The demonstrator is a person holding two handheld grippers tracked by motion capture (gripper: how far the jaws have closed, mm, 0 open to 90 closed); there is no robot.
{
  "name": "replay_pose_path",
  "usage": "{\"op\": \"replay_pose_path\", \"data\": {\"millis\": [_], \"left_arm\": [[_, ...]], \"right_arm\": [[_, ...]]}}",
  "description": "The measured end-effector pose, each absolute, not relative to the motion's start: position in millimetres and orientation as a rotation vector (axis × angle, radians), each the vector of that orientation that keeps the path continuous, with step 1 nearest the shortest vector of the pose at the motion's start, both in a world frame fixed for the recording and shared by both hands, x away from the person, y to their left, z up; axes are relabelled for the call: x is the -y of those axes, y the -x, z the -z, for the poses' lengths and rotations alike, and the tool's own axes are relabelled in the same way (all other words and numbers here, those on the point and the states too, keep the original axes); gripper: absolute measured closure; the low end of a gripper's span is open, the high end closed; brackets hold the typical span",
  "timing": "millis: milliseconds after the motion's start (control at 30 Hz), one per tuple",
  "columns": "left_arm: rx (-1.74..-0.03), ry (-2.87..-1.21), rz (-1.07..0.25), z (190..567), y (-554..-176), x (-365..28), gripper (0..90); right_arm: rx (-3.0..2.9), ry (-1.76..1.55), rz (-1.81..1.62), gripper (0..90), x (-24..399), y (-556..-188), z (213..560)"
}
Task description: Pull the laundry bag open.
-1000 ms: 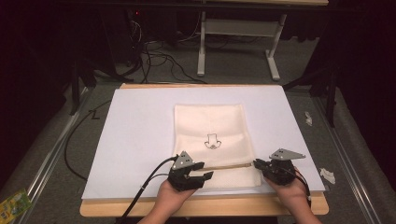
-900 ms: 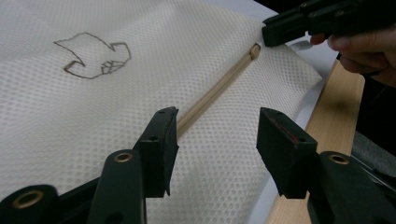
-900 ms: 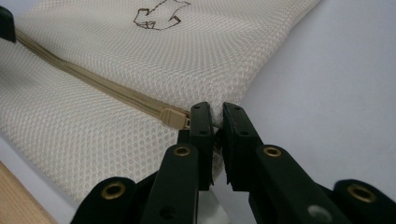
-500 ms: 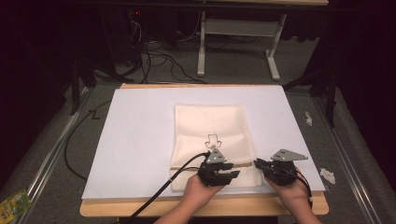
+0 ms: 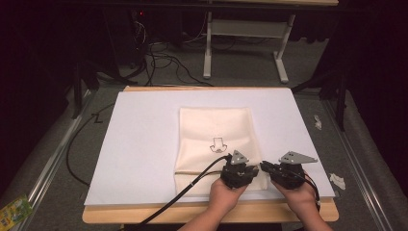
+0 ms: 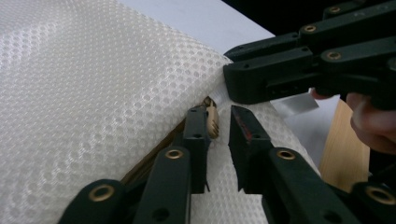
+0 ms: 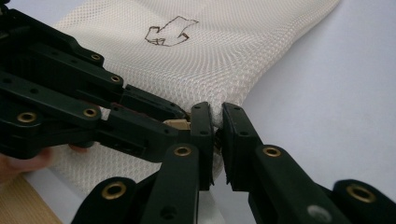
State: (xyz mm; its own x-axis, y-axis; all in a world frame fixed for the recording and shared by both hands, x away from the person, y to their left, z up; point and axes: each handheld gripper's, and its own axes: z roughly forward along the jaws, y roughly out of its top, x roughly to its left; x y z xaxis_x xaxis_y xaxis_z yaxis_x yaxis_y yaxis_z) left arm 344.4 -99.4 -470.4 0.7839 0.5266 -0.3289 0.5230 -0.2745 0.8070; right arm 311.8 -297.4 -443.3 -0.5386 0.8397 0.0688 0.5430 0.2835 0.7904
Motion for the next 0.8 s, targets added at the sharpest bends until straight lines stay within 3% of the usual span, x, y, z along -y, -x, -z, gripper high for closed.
{"op": "replay_pose_path", "data": {"millis": [100, 700, 800], "left_arm": [[-0.791, -1.91, -0.043, 469.7, -343.1, 100.8, 86.3], [-0.789, -1.884, 0.004, 466.6, -338.2, 79.6, 87.5], [-0.822, -1.893, -0.041, 464.3, -338.4, 72.7, 87.6]], "right_arm": [[-2.193, -1.24, -1.133, 84.7, 296.9, -311.9, 442.4], [-2.23, -1.179, -1.11, 85.8, 286.7, -305.1, 437.7], [-2.219, -1.178, -1.11, 86.5, 286.4, -303.6, 434.1]]}}
